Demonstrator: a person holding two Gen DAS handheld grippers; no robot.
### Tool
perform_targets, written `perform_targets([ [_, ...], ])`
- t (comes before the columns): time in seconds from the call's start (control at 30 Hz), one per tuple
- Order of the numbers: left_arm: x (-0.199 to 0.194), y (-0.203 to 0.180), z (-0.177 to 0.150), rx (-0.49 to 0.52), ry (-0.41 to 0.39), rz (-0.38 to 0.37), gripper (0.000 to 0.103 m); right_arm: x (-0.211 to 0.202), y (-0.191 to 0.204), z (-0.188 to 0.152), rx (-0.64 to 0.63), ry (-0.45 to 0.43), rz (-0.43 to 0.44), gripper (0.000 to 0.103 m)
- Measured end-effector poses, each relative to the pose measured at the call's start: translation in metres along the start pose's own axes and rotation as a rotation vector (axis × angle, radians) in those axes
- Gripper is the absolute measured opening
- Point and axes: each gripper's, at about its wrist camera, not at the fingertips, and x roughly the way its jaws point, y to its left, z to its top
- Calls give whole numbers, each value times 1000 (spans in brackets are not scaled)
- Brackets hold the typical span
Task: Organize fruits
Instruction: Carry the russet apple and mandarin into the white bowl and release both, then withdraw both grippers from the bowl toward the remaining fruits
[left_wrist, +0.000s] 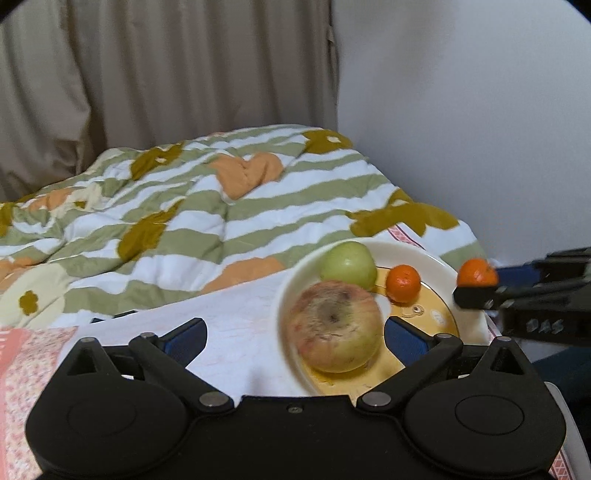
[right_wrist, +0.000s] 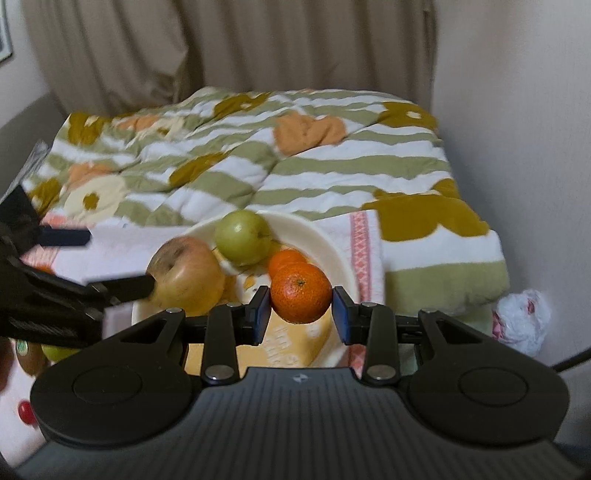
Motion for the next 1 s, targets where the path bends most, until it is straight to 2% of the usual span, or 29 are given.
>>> perform_targets([
  [0.3,-22,25,-12,-93,-1,27,103,35,18,-15,-115,25,44,51],
  [0.53,-34,32,-18,-106,-10,51,103,45,21,-18,-162,44,53,52],
  [0.63,-40,33,-19,-116,-16,57,103,42,22,-18,-177,46,65,70],
  [0.67,-42,33,-20,-116,-19,60,103,40,23,-18,-179,43,59,90],
  [0.7,-44,32,-20,-116,-23,62,103,36,23,-19,-179,32,45,103],
  [0.8,-55,31,-23,-115,-38,70,103,16,23,-20,-177,-36,19,103],
  [1.0,-81,27,-27,-124,-74,87,103,-16,24,-19,-158,-58,23,103],
])
